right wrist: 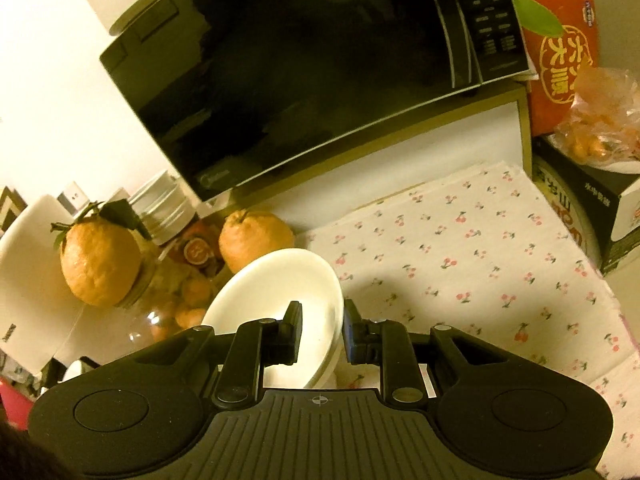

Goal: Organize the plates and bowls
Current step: 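Lift the small white bowl with both grippers and carry it over the nested bowls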

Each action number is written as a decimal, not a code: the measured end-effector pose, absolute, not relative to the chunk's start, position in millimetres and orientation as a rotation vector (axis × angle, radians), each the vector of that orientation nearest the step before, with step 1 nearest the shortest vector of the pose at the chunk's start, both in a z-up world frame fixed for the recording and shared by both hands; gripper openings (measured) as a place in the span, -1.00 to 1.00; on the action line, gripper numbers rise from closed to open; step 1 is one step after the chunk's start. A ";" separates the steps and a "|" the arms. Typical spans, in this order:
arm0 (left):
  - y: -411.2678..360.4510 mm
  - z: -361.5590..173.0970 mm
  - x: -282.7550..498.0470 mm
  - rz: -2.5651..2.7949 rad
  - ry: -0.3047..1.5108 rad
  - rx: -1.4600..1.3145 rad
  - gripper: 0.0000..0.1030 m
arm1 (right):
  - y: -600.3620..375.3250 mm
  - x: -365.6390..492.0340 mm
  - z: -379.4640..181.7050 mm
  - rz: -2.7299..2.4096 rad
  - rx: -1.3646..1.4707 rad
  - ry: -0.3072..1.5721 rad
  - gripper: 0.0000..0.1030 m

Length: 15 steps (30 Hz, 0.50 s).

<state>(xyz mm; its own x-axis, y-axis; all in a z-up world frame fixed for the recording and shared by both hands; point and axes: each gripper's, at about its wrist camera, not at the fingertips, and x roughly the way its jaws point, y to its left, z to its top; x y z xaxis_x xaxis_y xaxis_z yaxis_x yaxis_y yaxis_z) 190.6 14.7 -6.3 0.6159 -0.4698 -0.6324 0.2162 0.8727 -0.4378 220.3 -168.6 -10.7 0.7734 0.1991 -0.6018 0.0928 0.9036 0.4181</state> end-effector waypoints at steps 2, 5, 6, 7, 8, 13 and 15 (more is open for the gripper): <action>19.1 -5.7 189.1 -0.395 0.814 -0.326 -0.72 | -162.4 219.1 -11.0 0.065 0.439 0.690 -0.58; 25.7 -6.9 188.1 -0.379 0.812 -0.315 -0.72 | -150.2 219.6 -12.1 0.071 0.409 0.695 -0.56; 28.2 -7.8 188.1 -0.372 0.815 -0.315 -0.72 | -147.0 219.7 -13.0 0.074 0.404 0.699 -0.56; 30.7 -9.0 188.2 -0.365 0.818 -0.317 -0.72 | -143.9 220.0 -13.9 0.078 0.399 0.704 -0.56; 32.6 -10.2 188.4 -0.359 0.822 -0.319 -0.72 | -141.2 220.3 -14.7 0.082 0.395 0.708 -0.56; 37.2 -15.3 187.5 -0.337 0.827 -0.296 -0.72 | -128.9 222.1 -19.9 0.089 0.363 0.719 -0.56; 36.3 -16.9 187.0 -0.327 0.825 -0.273 -0.72 | -124.1 223.1 -23.7 0.082 0.338 0.727 -0.56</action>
